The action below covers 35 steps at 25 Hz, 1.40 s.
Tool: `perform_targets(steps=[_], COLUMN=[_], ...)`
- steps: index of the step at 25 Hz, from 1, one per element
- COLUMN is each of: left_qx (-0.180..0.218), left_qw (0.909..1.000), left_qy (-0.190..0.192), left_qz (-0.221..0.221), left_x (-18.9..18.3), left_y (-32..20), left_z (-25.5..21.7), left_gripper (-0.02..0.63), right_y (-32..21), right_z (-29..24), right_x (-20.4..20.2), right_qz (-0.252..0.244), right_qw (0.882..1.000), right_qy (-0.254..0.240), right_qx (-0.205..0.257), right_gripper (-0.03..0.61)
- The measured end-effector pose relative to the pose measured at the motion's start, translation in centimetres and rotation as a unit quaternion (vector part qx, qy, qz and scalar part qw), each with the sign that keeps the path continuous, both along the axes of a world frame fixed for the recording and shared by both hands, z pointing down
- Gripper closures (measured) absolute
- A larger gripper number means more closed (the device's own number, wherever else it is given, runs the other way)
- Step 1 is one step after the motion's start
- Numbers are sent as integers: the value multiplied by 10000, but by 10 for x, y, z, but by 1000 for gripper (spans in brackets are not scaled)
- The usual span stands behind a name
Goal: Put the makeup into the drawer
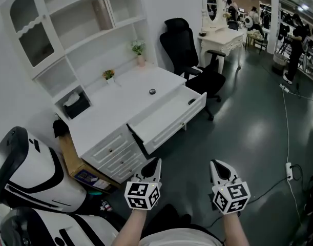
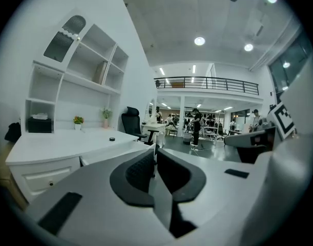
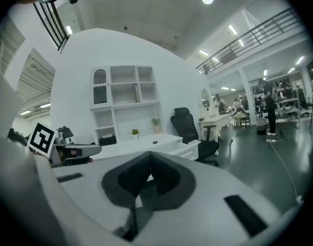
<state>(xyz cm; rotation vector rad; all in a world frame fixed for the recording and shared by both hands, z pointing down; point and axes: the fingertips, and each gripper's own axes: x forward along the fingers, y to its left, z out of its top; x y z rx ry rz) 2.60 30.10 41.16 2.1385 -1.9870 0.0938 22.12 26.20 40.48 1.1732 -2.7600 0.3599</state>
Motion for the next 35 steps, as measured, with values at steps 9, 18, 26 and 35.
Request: perform_targets(steps=[9,18,26,35], left_qx=[-193,-186,-202,-341], left_qw=[9998,9996,9992,9986], left_qy=[-3,142,193,127], left_qz=[-70,-154,-275,-382], left_x=[-13,-53,-109,-184], left_y=[-11,-68,-144,-223], left_z=[12,12,12,16], left_gripper=[512,471,417,362], right_y=[-15,-65,-145,-226], right_z=[9,17,22,25], right_x=[-8,-32,-77,-138], right_qz=[-22,36,104,229], right_qw=[9999,9995,9989,9979], right_qy=[17,112,155,200], right_qx=[-125,-280,-425,-580], right_gripper=[575,575,575,575])
